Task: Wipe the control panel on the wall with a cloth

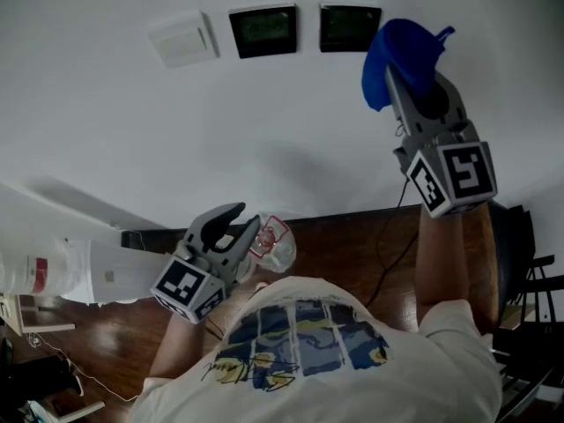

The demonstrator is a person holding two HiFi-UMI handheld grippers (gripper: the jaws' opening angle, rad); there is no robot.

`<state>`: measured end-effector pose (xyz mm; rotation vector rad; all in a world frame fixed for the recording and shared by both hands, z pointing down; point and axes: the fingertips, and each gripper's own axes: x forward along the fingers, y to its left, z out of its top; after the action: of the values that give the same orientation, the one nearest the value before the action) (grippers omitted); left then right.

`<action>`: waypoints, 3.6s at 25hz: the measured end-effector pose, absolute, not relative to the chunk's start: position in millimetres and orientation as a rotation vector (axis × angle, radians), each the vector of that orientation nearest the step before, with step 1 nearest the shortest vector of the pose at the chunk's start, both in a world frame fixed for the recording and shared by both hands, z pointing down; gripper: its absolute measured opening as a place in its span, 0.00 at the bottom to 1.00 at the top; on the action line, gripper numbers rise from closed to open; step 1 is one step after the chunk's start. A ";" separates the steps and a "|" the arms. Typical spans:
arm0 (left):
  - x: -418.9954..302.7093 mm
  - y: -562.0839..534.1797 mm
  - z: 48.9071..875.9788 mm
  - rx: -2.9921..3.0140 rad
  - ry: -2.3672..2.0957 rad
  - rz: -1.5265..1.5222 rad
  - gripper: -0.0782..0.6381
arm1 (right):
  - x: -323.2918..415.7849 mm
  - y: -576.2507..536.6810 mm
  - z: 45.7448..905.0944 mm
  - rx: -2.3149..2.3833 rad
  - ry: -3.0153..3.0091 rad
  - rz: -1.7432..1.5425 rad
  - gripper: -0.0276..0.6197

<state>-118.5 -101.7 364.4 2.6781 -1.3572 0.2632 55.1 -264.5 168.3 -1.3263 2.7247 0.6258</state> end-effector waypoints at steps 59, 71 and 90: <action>-122.7 -95.2 378.6 2.688 -1.288 0.236 0.26 | -55.8 -257.6 169.6 -1.087 2.828 0.673 0.16; -189.7 -63.7 390.1 2.603 -1.364 0.242 0.26 | -147.3 -272.4 170.6 -1.042 2.860 0.677 0.16; -103.9 -96.7 390.4 2.684 -1.238 0.283 0.26 | 72.2 -328.9 169.1 -1.511 2.685 0.629 0.16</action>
<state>-103.9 -96.7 390.4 2.6837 -1.2378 0.2828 72.2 -328.9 169.1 -1.5109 2.6849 0.6289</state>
